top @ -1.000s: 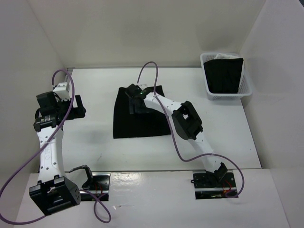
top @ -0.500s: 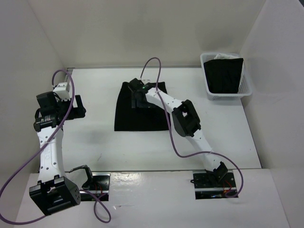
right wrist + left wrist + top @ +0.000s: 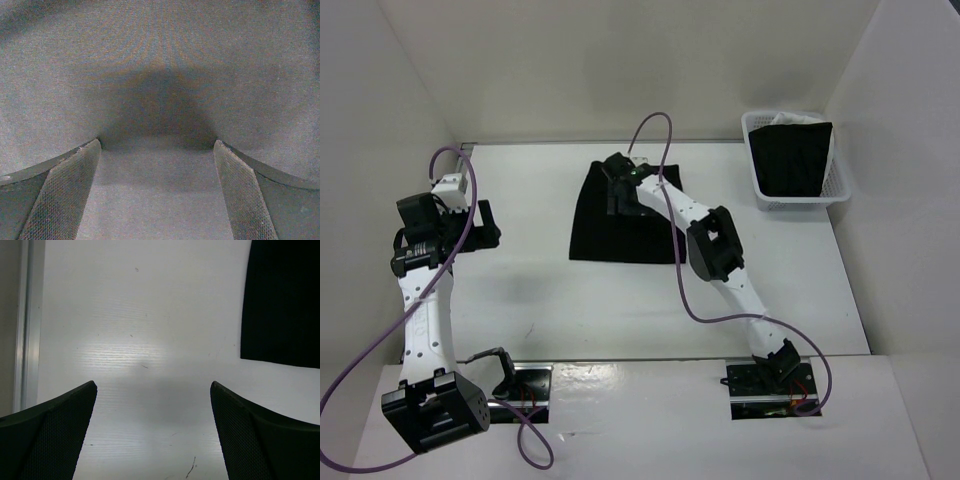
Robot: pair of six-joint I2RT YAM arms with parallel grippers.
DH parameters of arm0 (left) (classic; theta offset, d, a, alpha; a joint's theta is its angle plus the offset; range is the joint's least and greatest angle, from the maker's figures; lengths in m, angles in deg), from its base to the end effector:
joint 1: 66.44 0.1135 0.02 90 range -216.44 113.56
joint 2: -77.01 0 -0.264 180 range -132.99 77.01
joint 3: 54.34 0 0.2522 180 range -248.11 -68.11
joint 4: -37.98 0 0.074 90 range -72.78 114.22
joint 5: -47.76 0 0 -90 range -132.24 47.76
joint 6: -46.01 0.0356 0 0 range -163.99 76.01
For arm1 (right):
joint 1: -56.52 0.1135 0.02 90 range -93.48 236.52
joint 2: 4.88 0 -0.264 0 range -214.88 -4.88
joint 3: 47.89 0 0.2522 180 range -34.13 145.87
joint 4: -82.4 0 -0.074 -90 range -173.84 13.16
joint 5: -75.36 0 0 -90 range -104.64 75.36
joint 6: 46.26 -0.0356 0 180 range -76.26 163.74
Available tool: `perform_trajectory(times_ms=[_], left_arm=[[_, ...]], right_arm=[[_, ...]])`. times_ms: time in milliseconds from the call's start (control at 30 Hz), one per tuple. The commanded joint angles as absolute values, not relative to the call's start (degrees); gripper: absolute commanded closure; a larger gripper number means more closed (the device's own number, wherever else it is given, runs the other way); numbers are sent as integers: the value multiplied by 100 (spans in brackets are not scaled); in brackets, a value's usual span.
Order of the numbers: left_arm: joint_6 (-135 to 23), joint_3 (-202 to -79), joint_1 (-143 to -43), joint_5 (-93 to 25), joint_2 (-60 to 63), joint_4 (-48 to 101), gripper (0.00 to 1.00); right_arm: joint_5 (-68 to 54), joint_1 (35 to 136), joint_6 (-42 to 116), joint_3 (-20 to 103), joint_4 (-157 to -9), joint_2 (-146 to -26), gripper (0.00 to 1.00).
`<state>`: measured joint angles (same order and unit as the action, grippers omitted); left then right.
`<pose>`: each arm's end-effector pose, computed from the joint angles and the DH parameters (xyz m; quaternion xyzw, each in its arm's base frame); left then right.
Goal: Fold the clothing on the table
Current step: Flatten the skirt out
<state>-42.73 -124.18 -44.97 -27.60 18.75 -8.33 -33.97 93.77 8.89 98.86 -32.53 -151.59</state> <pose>0.2055 0.0712 0.3269 -0.0960 0.8754 -0.0200 0.4733 0.4356 0.3164 0.1610 0.0161 0.9630 -0.0071 0.2688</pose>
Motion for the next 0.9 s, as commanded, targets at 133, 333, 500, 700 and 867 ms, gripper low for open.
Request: perform_trajectory(times_ms=[133, 333, 500, 700, 867], left_arm=[[-4267, -12392, -4473, -2818, 1927, -698, 0], [-4267, -12392, -4473, -2818, 1927, -698, 0], [-4145, -12444, -4473, -2546, 1979, -828, 0], [-3741, -13040, -4473, -1097, 936, -1531, 0], [-3239, -13323, -4613, -155, -331, -1911, 0]], right_arm=[[-3555, 9282, 999, 10183, -2680, -15859, 3], [-3381, 9229, 1174, 10185, -2566, -15634, 3], [-3380, 9448, 1481, 8306, -3381, -13684, 2], [-2073, 9169, 2710, 5695, -5332, -10010, 0], [-1307, 8246, 3617, 5455, -4624, -9724, 0]])
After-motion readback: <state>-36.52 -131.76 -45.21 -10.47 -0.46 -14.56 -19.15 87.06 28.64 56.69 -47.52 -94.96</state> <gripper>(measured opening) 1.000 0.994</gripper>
